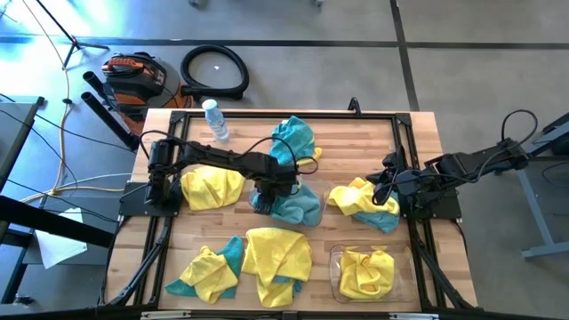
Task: Sort microfiber towel by color & place in baskets
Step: Put the blue towel in the top transparent bin, then put the yellow towel in the bottom transparent bin
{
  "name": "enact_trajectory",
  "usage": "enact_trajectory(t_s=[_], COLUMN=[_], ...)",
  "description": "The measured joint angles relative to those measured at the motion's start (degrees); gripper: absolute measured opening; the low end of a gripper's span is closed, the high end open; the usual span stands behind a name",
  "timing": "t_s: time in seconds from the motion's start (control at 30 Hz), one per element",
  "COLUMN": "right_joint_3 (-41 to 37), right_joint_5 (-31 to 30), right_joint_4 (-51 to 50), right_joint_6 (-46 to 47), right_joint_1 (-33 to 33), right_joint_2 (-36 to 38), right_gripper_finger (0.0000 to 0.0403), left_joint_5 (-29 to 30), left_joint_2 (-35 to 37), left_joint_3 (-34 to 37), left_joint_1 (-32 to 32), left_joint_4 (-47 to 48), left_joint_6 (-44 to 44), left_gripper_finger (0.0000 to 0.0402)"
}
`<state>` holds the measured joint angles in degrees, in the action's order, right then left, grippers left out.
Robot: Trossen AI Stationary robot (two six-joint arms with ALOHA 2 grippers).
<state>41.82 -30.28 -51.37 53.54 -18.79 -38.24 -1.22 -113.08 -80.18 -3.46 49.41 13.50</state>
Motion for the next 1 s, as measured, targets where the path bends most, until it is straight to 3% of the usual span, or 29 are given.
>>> enact_trajectory(t_s=[0.47, 1.0], right_joint_3=[0.0, 0.0], right_joint_5=[0.0, 0.0], right_joint_4=[-0.7, -0.9], right_joint_6=[0.0, 0.0], right_joint_1=[0.0, 0.0], right_joint_2=[0.0, 0.0], right_gripper_finger=[0.0002, 0.0002], left_joint_5=[0.9, 0.6], left_joint_2=[0.6, 0.7], left_joint_3=[-0.2, -17.6], left_joint_1=[0.2, 0.1], left_joint_4=[-1.5, 15.7], left_joint_6=[-2.8, -7.0], left_gripper_finger=[0.0117, 0.0117])
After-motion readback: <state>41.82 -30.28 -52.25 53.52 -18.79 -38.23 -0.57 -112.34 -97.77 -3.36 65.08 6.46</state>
